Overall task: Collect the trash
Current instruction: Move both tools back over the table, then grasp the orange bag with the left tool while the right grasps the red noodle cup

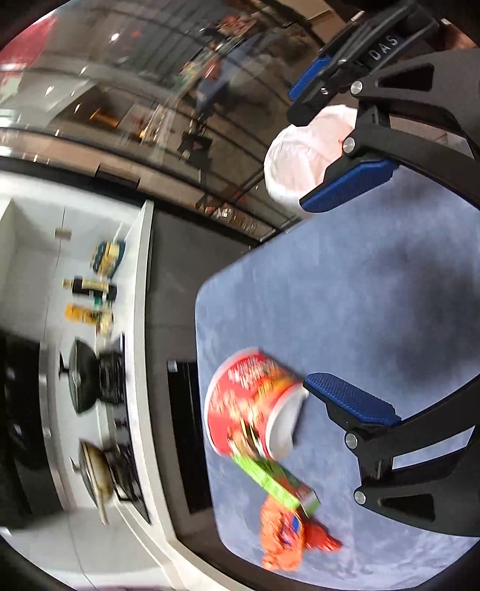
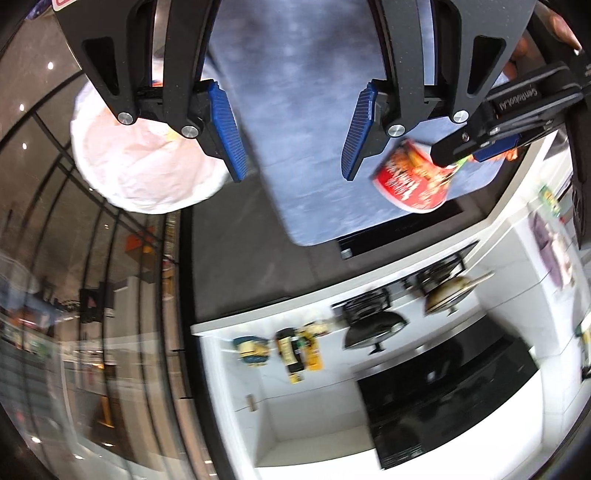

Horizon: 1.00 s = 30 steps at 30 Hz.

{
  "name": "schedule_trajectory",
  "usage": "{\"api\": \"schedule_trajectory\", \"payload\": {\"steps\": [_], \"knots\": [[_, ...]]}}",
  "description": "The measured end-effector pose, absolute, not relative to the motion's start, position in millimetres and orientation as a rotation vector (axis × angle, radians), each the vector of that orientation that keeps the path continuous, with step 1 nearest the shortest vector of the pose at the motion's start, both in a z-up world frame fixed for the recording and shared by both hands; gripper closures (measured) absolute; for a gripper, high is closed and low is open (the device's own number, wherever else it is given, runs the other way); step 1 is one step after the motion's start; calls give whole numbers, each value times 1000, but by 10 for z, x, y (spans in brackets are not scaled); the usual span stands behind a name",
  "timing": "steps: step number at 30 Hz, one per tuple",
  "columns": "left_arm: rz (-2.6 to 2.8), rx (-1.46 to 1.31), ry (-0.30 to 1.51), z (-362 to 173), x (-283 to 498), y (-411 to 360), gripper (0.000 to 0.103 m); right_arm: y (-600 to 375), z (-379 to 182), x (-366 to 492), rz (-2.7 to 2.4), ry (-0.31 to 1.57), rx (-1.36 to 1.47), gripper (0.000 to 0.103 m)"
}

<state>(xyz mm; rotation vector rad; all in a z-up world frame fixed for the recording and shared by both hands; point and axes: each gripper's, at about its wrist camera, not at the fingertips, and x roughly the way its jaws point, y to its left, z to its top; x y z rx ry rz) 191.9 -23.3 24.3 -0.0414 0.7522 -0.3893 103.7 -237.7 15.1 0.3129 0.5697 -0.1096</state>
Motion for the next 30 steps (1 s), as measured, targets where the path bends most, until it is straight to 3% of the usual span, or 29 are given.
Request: {"api": "schedule_trajectory", "payload": {"steps": [14,30], "knots": [[-133,-107,777,31,2070,1187,18,-1057,-120,1512,47,668,177,52],[19,-233,821,-281,2515,2243,17,-316,-516,2227,92,745,32,71]]}}
